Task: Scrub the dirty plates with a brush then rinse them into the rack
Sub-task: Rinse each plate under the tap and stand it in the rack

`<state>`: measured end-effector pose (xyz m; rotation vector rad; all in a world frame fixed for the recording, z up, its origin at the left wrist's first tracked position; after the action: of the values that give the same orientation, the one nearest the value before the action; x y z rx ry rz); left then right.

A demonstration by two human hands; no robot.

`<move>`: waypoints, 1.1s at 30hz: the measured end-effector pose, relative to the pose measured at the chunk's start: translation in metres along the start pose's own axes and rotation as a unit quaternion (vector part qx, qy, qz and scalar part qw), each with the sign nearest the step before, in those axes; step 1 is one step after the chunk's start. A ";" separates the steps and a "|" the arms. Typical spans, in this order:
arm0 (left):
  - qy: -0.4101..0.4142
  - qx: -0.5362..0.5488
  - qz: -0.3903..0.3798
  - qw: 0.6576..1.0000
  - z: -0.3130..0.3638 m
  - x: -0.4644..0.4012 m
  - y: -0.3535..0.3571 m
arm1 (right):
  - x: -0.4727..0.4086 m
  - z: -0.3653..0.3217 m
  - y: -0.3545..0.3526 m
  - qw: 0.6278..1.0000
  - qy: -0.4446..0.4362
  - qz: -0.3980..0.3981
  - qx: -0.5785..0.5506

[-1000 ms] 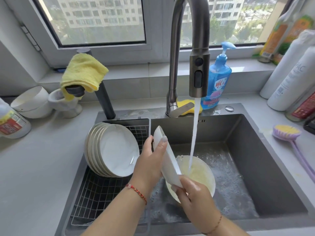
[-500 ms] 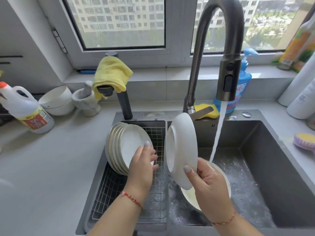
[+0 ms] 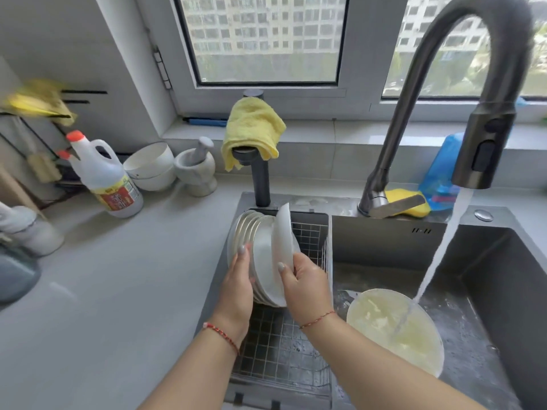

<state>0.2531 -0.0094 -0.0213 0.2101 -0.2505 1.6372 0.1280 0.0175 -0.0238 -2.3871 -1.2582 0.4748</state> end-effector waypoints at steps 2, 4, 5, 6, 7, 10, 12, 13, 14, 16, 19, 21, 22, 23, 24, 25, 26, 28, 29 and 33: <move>-0.005 -0.006 -0.004 1.000 -0.001 -0.002 -0.002 | -0.004 0.005 0.015 0.999 0.014 -0.008 0.041; -0.006 -0.013 -0.007 1.000 -0.004 -0.007 -0.005 | -0.007 0.009 0.026 0.996 0.017 -0.016 0.082; -0.008 -0.016 -0.009 1.000 -0.006 -0.010 -0.007 | -0.007 0.009 0.032 0.995 0.016 -0.021 0.101; -0.011 -0.019 -0.011 1.000 -0.007 -0.011 -0.006 | -0.008 0.011 0.035 0.993 0.018 -0.024 0.112; -0.013 -0.017 -0.012 1.000 -0.008 -0.013 -0.008 | -0.008 0.012 0.040 0.992 0.018 -0.026 0.119; -0.013 -0.021 -0.014 1.000 -0.010 -0.017 -0.009 | -0.007 0.012 0.054 0.989 0.004 -0.040 0.141; -0.014 -0.018 -0.008 1.000 -0.012 -0.020 -0.012 | -0.008 0.010 0.061 0.988 0.001 -0.050 0.145; -0.015 -0.015 -0.007 1.000 -0.012 -0.021 -0.013 | -0.009 0.010 0.064 0.988 0.005 -0.054 0.144; -0.017 -0.015 -0.007 1.000 -0.013 -0.022 -0.014 | -0.011 0.010 0.067 0.988 0.010 -0.060 0.142; -0.018 -0.023 -0.009 1.000 -0.014 -0.023 -0.015 | -0.012 0.011 0.074 0.987 0.020 -0.077 0.140; -0.008 -0.033 -0.006 0.999 -0.014 -0.024 -0.016 | -0.011 0.014 0.081 0.986 0.024 -0.091 0.141; -0.009 -0.040 -0.001 0.999 -0.014 -0.024 -0.016 | -0.010 0.015 0.082 0.986 0.025 -0.106 0.130; -0.010 -0.039 0.001 0.999 -0.014 -0.023 -0.015 | -0.009 0.016 0.082 0.986 0.030 -0.116 0.116; -0.010 -0.035 0.006 0.999 -0.013 -0.022 -0.015 | -0.007 0.016 0.080 0.987 0.037 -0.128 0.093; -0.007 -0.031 0.014 0.999 -0.011 -0.021 -0.015 | -0.005 0.016 0.078 0.987 0.045 -0.138 0.067; 0.000 -0.027 0.027 0.999 -0.009 -0.020 -0.014 | -0.002 0.016 0.074 0.987 0.052 -0.146 0.050; 0.012 -0.023 0.043 0.999 -0.006 -0.017 -0.014 | 0.001 0.017 0.068 0.987 0.053 -0.148 0.045; 0.046 -0.027 0.063 0.997 0.003 -0.008 -0.008 | 0.008 0.019 0.048 0.990 0.037 -0.129 0.051; 0.067 -0.032 0.060 0.995 0.008 -0.002 -0.002 | 0.011 0.019 0.036 0.992 0.019 -0.114 0.056; 0.113 -0.054 -0.002 0.992 0.011 0.024 0.037 | 0.027 0.028 -0.025 0.996 -0.044 -0.057 0.061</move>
<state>0.2143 0.0079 -0.0054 -0.0579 -0.1652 1.6227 0.1119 0.0583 -0.0382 -2.2016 -1.3541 0.6100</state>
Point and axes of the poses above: each hand's wrist, its own x-axis away from the middle knuckle, its own y-axis out of the palm, z = x × y, the point moved 8 cm from there along -x, towards the middle knuckle, and after that the axes turned 13 degrees about z, right-handed, at the moved point
